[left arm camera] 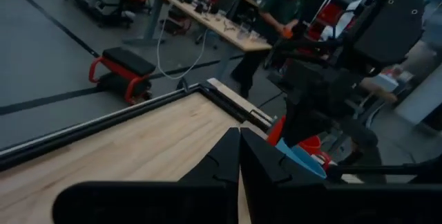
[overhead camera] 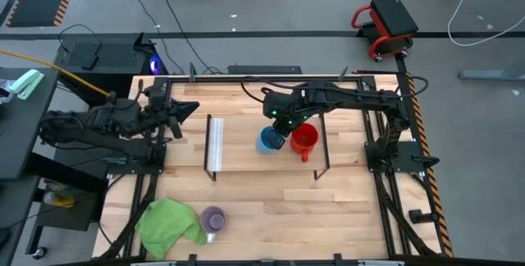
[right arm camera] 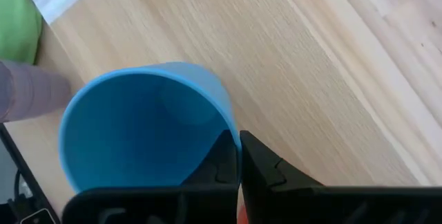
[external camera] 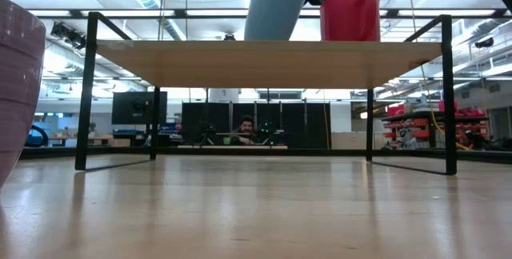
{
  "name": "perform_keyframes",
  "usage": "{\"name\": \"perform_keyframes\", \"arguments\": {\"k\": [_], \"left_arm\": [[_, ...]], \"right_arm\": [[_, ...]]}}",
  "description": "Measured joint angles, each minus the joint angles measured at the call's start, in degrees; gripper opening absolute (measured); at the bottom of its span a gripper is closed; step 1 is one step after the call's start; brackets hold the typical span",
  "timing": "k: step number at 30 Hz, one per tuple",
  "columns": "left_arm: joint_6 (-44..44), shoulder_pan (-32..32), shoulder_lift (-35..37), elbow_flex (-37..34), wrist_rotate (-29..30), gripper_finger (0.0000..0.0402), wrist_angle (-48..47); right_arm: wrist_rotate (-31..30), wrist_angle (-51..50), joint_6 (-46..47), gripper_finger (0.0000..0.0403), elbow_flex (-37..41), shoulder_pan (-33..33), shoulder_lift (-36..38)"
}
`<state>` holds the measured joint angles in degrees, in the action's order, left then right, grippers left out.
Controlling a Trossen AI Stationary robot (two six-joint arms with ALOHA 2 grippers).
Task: Stack small to large cups/mugs on shelf
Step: Put the blue cup on the shelf
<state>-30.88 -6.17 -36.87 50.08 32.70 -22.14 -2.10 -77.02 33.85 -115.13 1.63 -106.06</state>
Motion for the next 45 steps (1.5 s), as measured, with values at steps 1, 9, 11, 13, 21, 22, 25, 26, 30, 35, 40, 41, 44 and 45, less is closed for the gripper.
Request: {"name": "perform_keyframes", "arguments": {"k": [1,9,11,13,21,22,25,26,30,35,40,41,44,45], "left_arm": [[0.0,0.0,-1.2,1.6,-0.5,0.0018,-1.0],[-0.4,0.0,-13.9,13.5,-11.1,0.0013,-6.8],[-0.6,0.0,-17.8,16.4,-13.1,0.0015,-9.2],[-1.6,0.0,-21.5,18.9,-15.1,0.0018,-12.1],[-4.5,0.2,-31.7,21.9,-22.1,0.0017,-13.8],[-4.7,0.4,-32.6,21.9,-22.6,0.0016,-13.8],[-4.9,0.7,-34.9,21.9,-23.5,0.0014,-13.8],[-4.9,0.7,-35.5,21.9,-23.5,0.0014,-13.6],[-4.5,1.0,-38.7,21.9,-23.6,0.0021,-13.5],[-3.0,1.6,-41.2,21.9,-23.5,0.003,-11.9],[-1.5,1.9,-43.0,21.9,-24.9,0.0031,-9.2],[-1.4,1.9,-43.6,21.9,-25.1,0.003,-8.8],[-1.4,1.9,-45.2,21.8,-25.2,0.0031,-8.2],[-1.4,1.9,-45.6,21.8,-25.2,0.0032,-8.2]], "right_arm": [[-0.2,0.0,0.0,0.0003,0.0,0.2,0.0],[-0.9,0.0,-0.3,0.0005,0.0,1.1,0.0],[-0.9,0.0,-0.5,0.0005,0.0,1.1,0.0],[-0.9,0.0,-0.5,0.0005,0.0,1.3,0.0],[-0.8,0.0,-0.6,0.0005,0.0,1.3,0.0],[-0.8,0.0,-0.6,0.0005,0.0,1.3,0.0],[-0.8,0.0,-0.6,0.0005,0.0,1.3,0.0],[-0.8,0.0,-0.6,0.0006,0.0,1.3,0.0],[-0.6,0.1,-0.6,0.0006,0.0,1.3,0.0],[-0.5,0.1,-0.6,0.0006,0.0,1.3,0.1],[-0.4,0.1,-0.6,0.0006,0.0,1.2,0.1],[-0.4,0.1,-0.6,0.0006,0.0,1.2,0.1],[-0.2,0.1,-0.6,0.0006,0.0,1.3,0.1],[0.0,0.1,-0.6,0.0006,0.0,1.2,0.1]]}}
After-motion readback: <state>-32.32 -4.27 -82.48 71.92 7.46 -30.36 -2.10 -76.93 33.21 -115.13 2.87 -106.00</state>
